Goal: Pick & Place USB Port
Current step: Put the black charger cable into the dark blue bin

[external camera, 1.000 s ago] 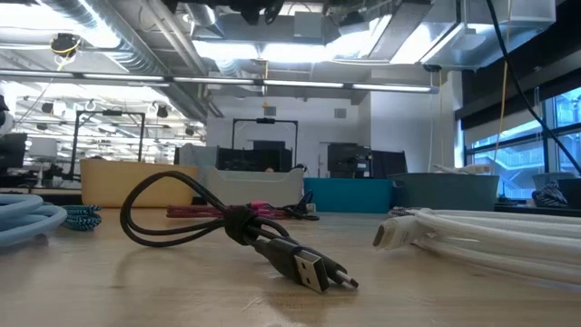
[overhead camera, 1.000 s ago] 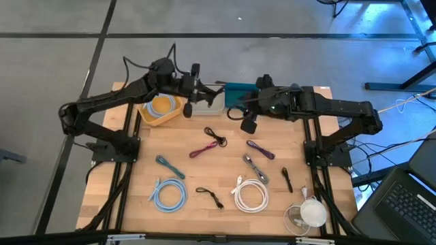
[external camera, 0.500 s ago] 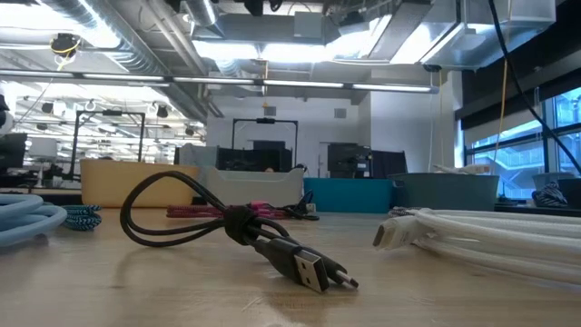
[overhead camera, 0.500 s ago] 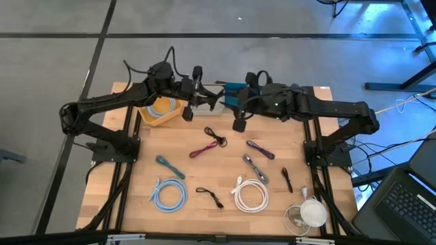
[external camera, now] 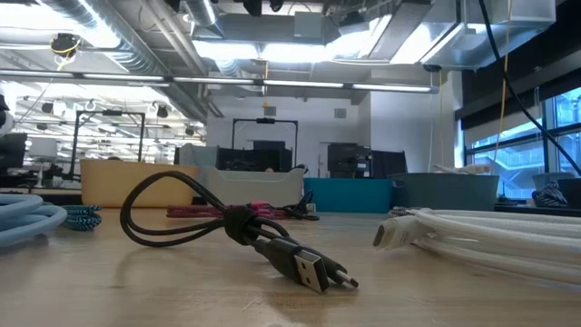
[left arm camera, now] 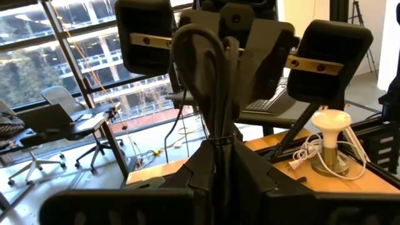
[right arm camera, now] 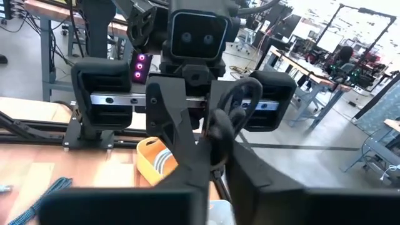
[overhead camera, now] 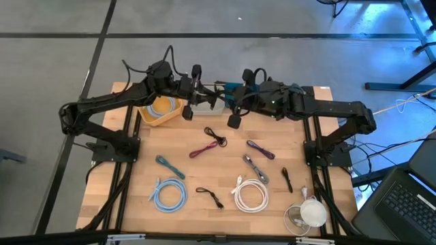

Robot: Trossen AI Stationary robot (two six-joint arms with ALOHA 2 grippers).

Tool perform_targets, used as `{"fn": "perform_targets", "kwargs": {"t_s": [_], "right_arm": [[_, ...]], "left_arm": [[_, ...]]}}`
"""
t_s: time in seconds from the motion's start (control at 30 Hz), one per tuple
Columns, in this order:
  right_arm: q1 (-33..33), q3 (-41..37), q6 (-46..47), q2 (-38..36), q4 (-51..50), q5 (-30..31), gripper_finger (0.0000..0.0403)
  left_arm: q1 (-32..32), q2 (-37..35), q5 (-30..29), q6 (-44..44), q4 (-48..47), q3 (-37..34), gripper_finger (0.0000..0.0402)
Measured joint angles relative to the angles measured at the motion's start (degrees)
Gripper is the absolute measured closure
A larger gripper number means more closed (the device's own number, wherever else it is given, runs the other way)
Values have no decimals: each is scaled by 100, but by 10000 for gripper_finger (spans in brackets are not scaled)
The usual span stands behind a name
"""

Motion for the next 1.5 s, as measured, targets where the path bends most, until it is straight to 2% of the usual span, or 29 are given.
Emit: {"fn": "perform_targets", "kwargs": {"t_s": [0.03,0.13,0.33,0.43,0.57,0.7,0.8,0.93,1.23,1.5], "right_arm": [[2,0,-3,0,-3,0,383],[2,0,-1,2,-28,95,389],[-1,0,7,-228,-999,1248,398],[-9,0,133,-424,-1854,1909,399],[-146,0,474,-693,-2987,2113,401],[-641,0,627,-773,-3497,1688,401],[-1159,2,540,-654,-3515,1112,401],[-1845,0,241,-298,-3515,367,401],[-2886,191,-300,751,-3454,-694,401],[-3179,538,-346,1901,-3667,-1013,401]], "left_arm": [[0,0,1,0,-4,0,361],[-7,15,-90,-250,-17,0,329],[107,-162,-243,-327,-622,-1,263],[112,-357,-668,-101,-1382,0,236],[111,-689,-1629,358,-2479,-2,213],[114,-925,-2504,598,-3207,-2,203],[116,-1048,-2815,606,-3370,-2,203],[109,-1104,-2834,608,-3374,-2,207],[109,-1121,-2836,623,-3362,-2,207],[109,-1121,-2847,621,-3360,-2,208]]}}
